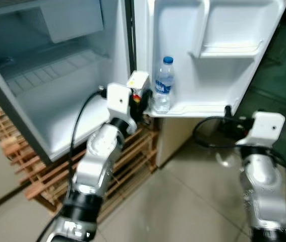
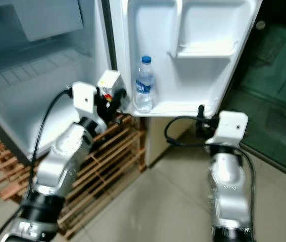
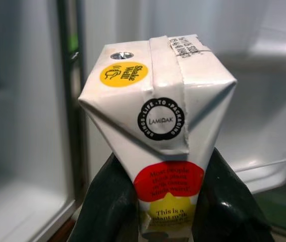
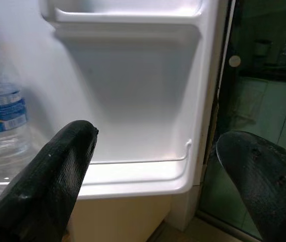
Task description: Restocking fridge
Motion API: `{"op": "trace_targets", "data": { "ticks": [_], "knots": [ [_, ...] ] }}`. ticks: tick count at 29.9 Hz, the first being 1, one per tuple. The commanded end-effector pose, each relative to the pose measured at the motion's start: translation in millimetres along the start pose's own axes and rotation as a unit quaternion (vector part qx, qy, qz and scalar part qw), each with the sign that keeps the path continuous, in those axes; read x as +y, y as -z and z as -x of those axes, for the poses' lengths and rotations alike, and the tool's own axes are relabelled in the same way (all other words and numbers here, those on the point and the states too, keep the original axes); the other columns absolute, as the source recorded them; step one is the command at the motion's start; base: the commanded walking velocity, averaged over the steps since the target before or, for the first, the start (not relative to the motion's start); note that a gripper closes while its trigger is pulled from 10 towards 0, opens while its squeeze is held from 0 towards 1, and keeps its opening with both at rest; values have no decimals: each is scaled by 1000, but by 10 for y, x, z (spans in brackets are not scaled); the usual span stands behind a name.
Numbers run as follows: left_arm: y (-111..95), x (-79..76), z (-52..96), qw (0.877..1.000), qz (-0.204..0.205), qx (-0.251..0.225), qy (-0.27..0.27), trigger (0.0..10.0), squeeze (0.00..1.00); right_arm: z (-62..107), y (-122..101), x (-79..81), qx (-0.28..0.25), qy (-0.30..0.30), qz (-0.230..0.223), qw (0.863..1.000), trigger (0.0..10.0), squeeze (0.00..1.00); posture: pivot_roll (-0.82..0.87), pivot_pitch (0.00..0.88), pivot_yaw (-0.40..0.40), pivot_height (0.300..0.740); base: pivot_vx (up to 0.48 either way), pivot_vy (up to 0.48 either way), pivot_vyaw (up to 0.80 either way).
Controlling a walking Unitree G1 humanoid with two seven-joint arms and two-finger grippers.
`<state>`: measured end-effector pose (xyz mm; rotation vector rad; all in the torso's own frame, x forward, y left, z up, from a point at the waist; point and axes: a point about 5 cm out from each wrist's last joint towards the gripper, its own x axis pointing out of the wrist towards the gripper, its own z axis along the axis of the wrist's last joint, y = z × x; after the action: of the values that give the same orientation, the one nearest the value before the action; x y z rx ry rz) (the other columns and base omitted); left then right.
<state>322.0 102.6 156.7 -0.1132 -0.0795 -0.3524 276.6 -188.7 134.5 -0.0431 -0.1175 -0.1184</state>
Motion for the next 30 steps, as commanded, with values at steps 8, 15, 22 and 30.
{"op": "trace_targets", "data": {
  "ticks": [8,15,22,30],
  "knots": [
    [-59,-181,-27,998,14,-19,50,10000,0,10,-55,-103,-10,13,12,1000,10000,0,-183,0,48,736,322,-352,0],
    [-89,-206,0,997,18,-27,70,10000,0,19,-43,-107,-8,13,13,1000,10000,0,-181,0,47,736,322,-352,0],
    [-112,-230,41,996,13,-33,86,10000,0,32,-51,-117,-8,9,15,1000,10000,0,-180,0,40,736,140,-149,0],
    [-119,-296,128,992,-22,-8,124,10000,0,188,-12,-244,2,16,21,1000,10000,0,-173,0,27,736,0,0,0]
  ]
}}
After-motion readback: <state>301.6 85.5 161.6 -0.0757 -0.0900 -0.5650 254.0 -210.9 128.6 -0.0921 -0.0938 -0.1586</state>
